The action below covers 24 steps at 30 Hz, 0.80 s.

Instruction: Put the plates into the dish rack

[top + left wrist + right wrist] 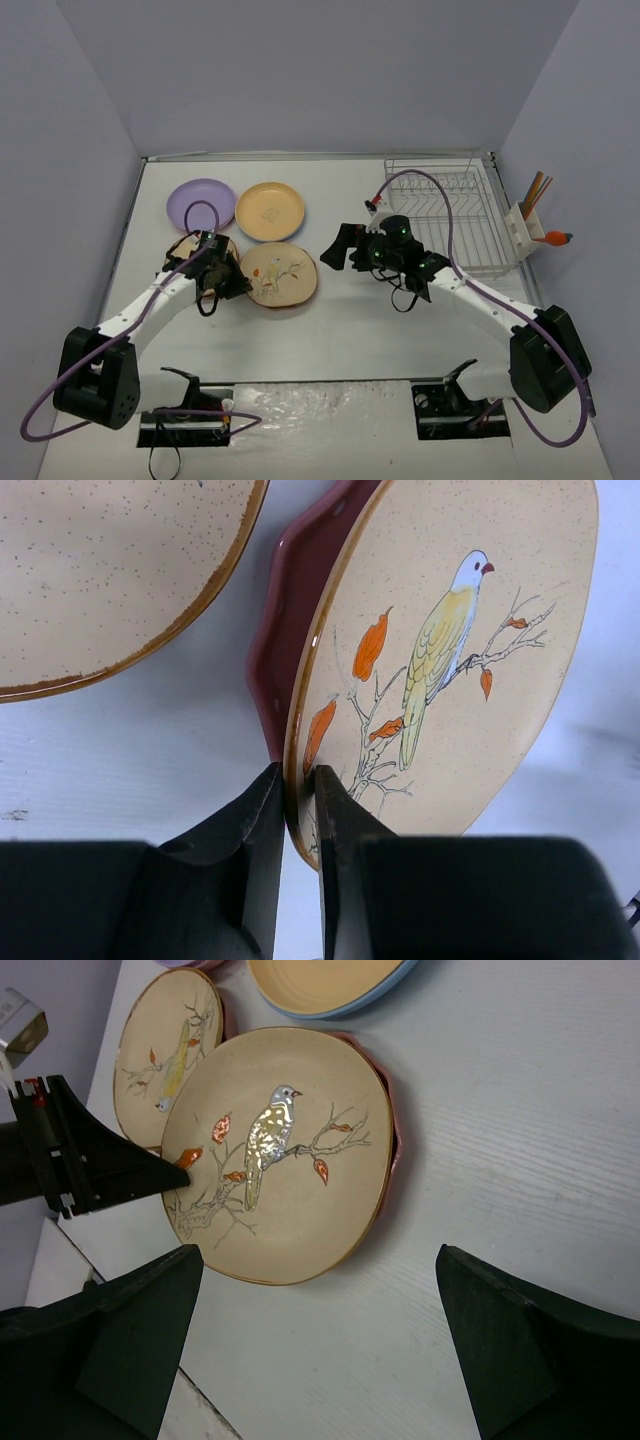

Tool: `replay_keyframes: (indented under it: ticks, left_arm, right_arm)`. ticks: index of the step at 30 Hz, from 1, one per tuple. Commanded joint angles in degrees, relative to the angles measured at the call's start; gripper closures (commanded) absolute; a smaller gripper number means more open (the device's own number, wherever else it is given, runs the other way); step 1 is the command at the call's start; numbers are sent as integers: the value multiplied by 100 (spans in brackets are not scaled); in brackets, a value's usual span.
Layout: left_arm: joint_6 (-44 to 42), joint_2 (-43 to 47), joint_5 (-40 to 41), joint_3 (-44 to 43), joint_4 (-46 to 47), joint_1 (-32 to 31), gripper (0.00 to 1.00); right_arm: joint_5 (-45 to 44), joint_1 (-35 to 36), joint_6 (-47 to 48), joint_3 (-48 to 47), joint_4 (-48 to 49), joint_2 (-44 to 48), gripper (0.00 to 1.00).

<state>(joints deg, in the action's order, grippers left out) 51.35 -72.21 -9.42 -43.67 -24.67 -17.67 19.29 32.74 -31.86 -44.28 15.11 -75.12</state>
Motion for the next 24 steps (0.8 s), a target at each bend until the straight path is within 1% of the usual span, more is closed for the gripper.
replay_keyframes:
  ticks: [1,5,12,16,24]
  left_arm:
    - [208,441,-274,-230,278,-43,100]
    - [479,758,-288,5,721,-35,100]
    - [1206,1165,-578,844,2075,-14,100]
    - [1545,1402,-605,1175,2646,3,100]
    - [1948,1929,-591,1650,3226,49,100]
  right_arm:
    - [121,94,-735,65,1181,-312,0]
    - [154,184,-1101,113,1580,-615,0]
    - [227,306,-1410,130,2071,-1109,0]
    - [283,324,-1605,113,2236,-1377,0]
    - [299,321,-1797,183,2273,-1659,0]
